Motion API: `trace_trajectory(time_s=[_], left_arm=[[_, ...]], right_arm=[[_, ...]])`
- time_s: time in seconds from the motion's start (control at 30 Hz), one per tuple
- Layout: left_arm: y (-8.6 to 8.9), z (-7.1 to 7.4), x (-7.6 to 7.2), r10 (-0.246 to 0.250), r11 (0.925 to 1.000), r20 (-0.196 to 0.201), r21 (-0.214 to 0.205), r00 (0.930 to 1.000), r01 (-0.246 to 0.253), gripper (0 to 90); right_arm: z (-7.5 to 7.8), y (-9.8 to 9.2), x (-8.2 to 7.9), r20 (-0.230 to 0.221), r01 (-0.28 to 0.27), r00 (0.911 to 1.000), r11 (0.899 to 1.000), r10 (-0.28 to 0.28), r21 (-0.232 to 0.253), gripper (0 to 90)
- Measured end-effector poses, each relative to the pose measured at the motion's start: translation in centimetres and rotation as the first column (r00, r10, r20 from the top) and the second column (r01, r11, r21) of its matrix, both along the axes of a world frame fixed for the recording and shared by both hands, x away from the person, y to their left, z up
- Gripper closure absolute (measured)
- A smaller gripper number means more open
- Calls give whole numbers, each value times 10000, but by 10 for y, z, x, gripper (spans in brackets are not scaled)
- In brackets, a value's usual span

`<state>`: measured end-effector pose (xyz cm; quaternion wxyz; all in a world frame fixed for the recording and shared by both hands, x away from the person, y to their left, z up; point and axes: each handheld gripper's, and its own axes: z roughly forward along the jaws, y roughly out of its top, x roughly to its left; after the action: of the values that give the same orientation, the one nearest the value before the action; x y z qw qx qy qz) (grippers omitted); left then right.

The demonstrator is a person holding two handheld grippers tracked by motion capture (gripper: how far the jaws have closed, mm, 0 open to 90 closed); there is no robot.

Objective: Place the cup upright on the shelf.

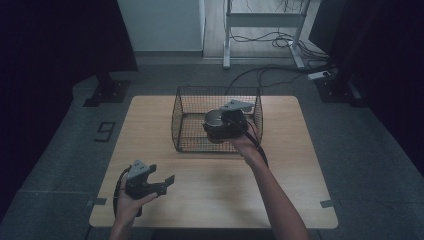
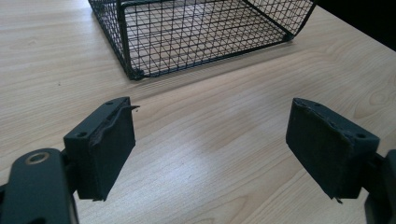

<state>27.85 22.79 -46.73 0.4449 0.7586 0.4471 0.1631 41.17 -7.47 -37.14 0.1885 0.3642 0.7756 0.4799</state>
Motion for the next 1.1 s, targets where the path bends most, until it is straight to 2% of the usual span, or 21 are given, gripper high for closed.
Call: trace_trajectory(time_s=[0.5, 1.1], left_arm=[[3, 1, 0, 16, 10000, 31, -94, 10000, -15, 159], [6, 1, 0, 74, 9998, 50, -200, 10000, -73, 159]], right_arm=[[-2, 3, 26, -238, 320, 9992, 9994, -322, -117, 184], [-15, 4, 61, -562, 838, 9948, 9960, -855, -313, 184]])
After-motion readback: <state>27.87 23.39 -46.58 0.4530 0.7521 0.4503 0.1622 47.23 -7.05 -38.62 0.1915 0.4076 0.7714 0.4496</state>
